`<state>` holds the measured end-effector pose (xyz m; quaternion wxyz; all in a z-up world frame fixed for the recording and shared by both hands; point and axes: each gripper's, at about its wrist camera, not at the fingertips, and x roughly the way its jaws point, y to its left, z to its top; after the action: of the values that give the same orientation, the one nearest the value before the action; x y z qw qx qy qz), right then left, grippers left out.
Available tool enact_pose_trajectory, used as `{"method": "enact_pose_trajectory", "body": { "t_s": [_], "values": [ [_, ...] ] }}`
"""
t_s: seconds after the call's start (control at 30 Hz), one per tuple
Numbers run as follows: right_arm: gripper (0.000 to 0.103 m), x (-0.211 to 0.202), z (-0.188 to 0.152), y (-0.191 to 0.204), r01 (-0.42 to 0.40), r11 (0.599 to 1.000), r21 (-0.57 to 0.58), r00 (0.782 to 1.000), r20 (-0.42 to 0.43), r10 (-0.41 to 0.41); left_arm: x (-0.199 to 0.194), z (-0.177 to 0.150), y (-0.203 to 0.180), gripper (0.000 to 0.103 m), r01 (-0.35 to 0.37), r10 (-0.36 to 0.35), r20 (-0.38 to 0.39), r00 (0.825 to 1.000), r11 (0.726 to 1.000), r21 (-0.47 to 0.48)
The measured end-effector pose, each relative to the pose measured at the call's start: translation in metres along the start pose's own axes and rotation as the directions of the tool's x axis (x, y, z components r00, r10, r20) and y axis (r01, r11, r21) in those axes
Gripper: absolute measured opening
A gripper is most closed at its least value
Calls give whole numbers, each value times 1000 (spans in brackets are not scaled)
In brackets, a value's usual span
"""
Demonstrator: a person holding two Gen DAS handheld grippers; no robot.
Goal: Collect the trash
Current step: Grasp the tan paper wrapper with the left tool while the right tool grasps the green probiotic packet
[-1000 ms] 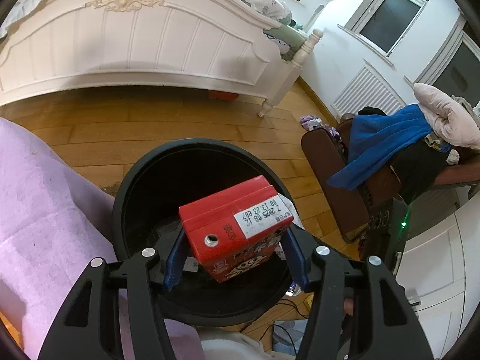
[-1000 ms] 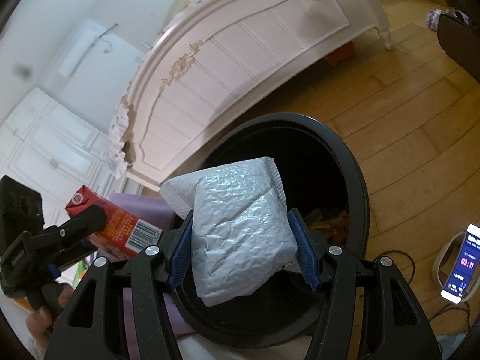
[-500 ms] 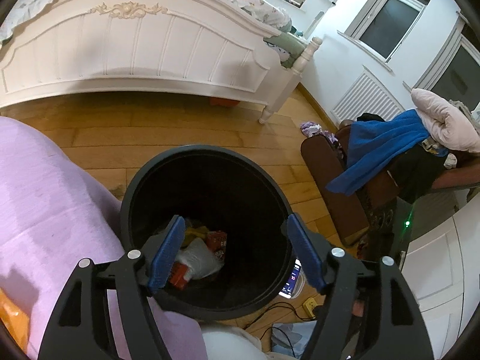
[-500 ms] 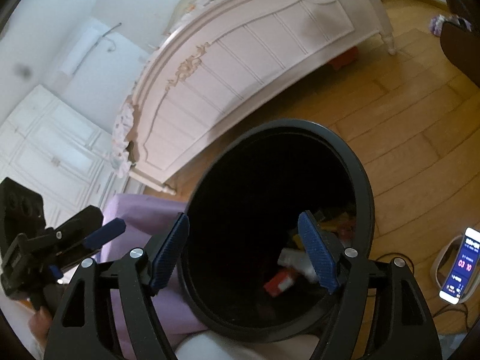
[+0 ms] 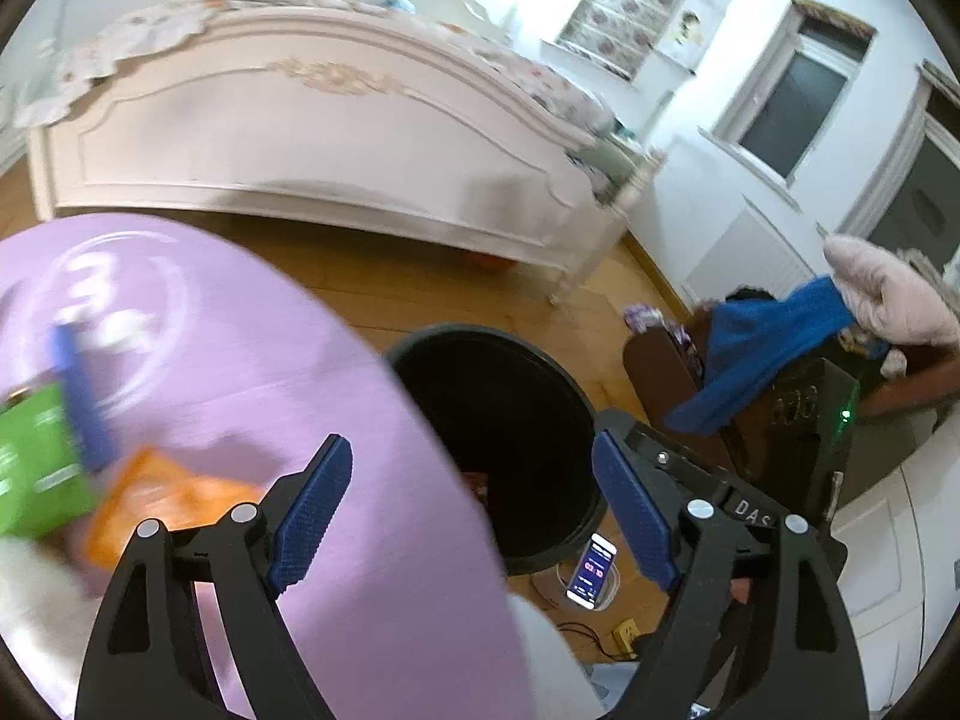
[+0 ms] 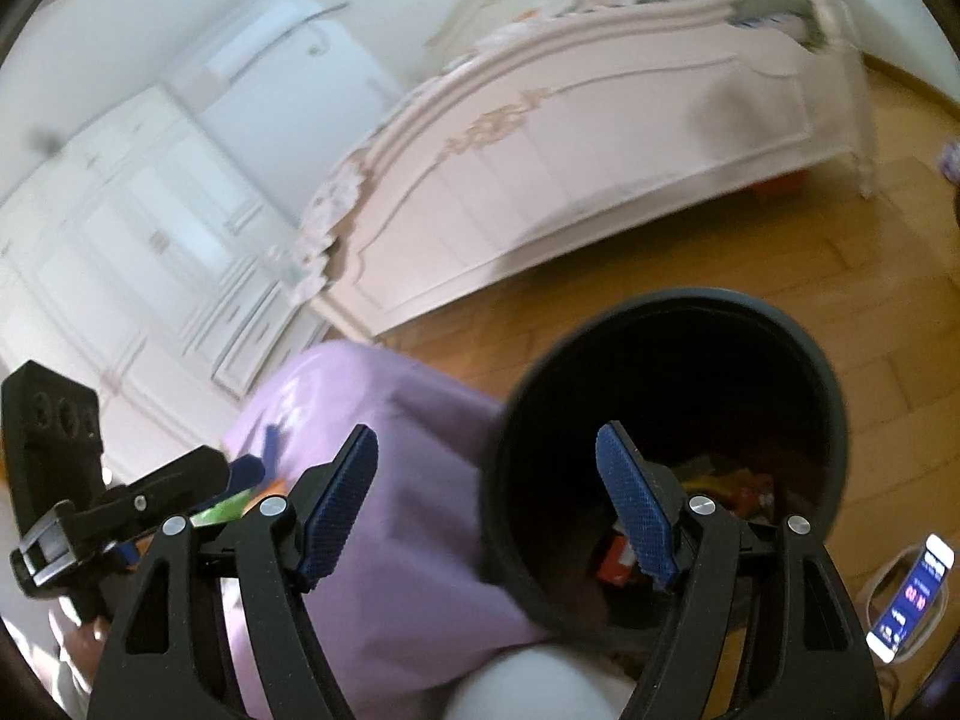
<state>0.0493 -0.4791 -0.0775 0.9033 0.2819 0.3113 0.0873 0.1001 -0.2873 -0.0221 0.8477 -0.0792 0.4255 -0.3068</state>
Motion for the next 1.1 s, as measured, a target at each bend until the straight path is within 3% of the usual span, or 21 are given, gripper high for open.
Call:
{"method": "enact_pose_trajectory", "body": {
  "t_s": [0.3, 0.5, 0.67, 0.87, 1.0, 1.1],
  "values": [
    [75, 23, -7, 98, -94, 965, -243, 993, -94, 74, -80, -5, 75, 82, -114, 121, 99, 988, 991, -71],
    [75, 46, -19, 161, -160, 898, -409, 981, -167, 99, -121, -13, 127, 82, -233, 240, 122, 963, 970, -69],
    [75, 66, -29, 207, -201, 817, -540, 972, -216, 96, -138, -8, 171, 82, -348, 345, 120, 931, 938, 3],
    [70, 102, -45, 258, -210, 623, -753, 968, -250, 25, -134, 3, 212, 77, -402, 394, 84, 915, 908, 114],
    [70, 130, -53, 285, -294, 493, -819, 944, -330, 16, -117, 7, 229, 75, -408, 410, 38, 911, 889, 208],
    [70, 150, -73, 305, -380, 316, -869, 912, -410, -31, -103, 10, 236, 64, -403, 419, 1, 908, 874, 270]
  ]
}}
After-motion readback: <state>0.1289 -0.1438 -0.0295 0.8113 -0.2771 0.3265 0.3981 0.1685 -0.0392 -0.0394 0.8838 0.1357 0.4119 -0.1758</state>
